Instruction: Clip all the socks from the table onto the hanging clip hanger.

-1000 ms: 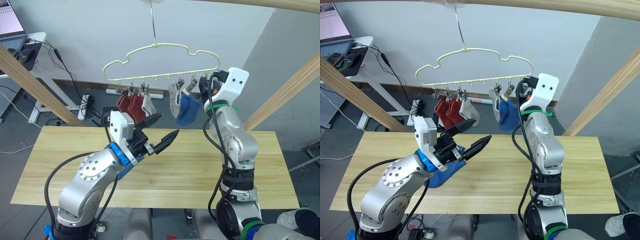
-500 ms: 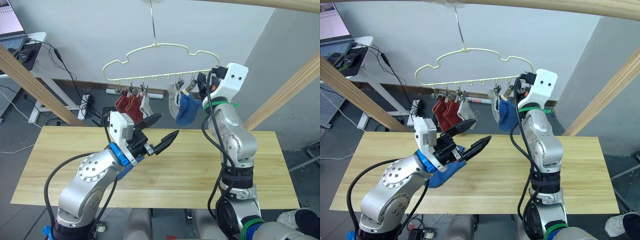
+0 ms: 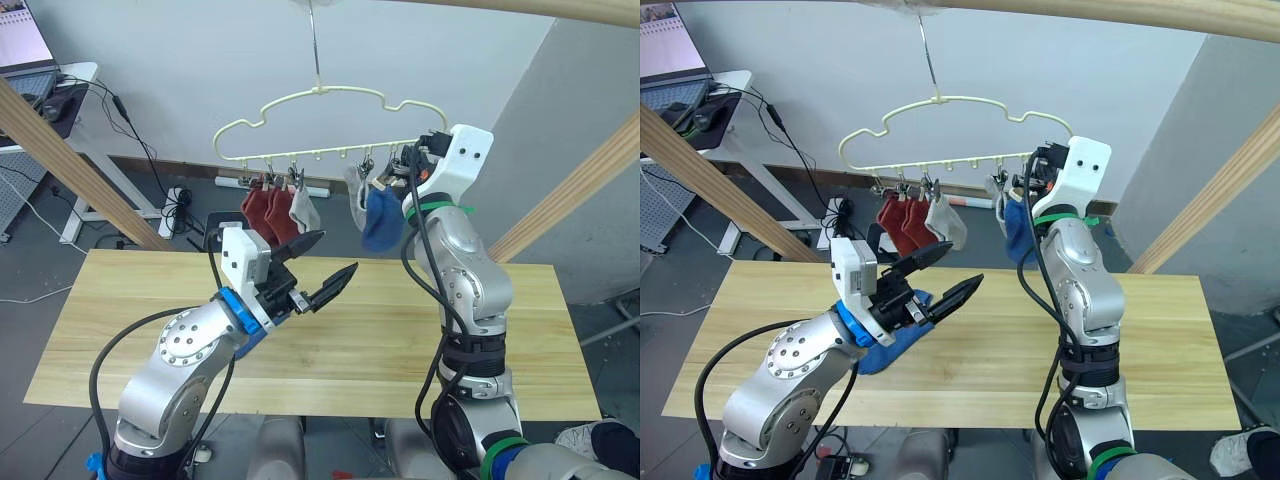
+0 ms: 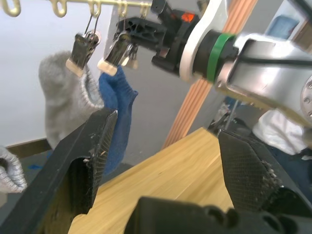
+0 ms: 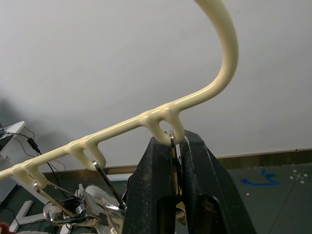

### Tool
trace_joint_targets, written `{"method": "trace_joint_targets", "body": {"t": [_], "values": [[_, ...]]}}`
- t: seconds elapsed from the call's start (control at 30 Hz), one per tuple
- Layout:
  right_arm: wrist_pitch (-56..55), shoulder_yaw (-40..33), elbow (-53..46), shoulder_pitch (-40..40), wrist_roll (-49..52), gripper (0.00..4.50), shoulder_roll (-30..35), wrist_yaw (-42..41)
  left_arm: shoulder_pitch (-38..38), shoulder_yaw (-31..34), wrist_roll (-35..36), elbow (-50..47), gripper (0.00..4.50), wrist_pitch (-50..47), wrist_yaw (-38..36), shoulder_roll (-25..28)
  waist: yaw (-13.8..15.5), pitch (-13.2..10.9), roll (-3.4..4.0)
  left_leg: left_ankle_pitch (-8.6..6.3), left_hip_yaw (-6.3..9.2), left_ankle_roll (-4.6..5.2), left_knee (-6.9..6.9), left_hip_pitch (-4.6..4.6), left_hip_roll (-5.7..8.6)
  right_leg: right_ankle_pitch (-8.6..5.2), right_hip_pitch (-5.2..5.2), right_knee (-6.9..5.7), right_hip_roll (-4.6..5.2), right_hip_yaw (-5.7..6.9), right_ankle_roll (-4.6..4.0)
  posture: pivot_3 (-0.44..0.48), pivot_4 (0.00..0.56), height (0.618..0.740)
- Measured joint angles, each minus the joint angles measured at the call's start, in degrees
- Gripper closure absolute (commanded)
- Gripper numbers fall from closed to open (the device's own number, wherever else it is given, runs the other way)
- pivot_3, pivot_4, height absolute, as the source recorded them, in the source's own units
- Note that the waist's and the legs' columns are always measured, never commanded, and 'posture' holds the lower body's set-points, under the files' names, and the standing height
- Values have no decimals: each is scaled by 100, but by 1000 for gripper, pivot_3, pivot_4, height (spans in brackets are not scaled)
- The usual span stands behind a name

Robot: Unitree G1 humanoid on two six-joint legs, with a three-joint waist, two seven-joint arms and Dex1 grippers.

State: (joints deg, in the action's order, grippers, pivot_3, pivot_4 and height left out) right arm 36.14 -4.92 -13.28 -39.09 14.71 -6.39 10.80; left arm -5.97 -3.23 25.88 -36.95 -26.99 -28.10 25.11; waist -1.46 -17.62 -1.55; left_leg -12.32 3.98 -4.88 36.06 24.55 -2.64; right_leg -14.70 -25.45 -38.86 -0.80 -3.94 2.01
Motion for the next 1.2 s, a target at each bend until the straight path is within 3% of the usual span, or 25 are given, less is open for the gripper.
{"method": "trace_joint_targets", "body": {"t": [0.07, 0.2, 0.47, 0.83, 0.93, 1.2], "values": [[106, 0, 2, -16, 6, 4475, 139, -118, 131, -17, -272, 235, 740, 12, 131, 14, -5, 0, 0, 0, 0, 0, 0, -1, -1, 0, 0, 0, 0, 0, 0, 83, 305, 740], [377, -28, 20, -122, 65, 4500, 565, -466, 432, -13, -835, 1267, 14, 80, 384, 34, -3, -3, 3, 0, 0, 0, 0, -1, 0, 0, -2, -1, 0, 1, 0, 72, 312, 740], [889, -49, -56, -172, 231, 4500, 886, -830, 380, -37, -1790, 2941, 14, 817, 390, 162, 0, -4, 4, 0, -1, 0, -3, 1, -1, -1, -3, 1, 0, 0, 0, 54, 320, 740], [1178, -60, -237, -116, 233, 4500, 788, -793, 91, 32, -2048, 4222, 14, 973, 101, 275, 2, -4, 6, 0, -2, 0, -1, -4, 1, -1, 0, -1, 3, -1, 0, 37, 318, 740], [1200, -70, -237, -117, 234, 4500, 789, -793, -10, 62, -2037, 4473, 608, 998, 50, 219, -3, -4, 6, 0, -4, 0, -2, -19, 0, -1, 12, -1, 3, -2, 0, 29, 314, 740], [1328, -257, -238, -256, 243, 4500, 816, -795, 180, 194, -1951, 4366, 2761, 1012, -104, 84, -14, -2, 7, 0, -11, 0, -7, -21, 1, -1, 14, 0, 7, -8, 1, 34, 312, 740]]}}
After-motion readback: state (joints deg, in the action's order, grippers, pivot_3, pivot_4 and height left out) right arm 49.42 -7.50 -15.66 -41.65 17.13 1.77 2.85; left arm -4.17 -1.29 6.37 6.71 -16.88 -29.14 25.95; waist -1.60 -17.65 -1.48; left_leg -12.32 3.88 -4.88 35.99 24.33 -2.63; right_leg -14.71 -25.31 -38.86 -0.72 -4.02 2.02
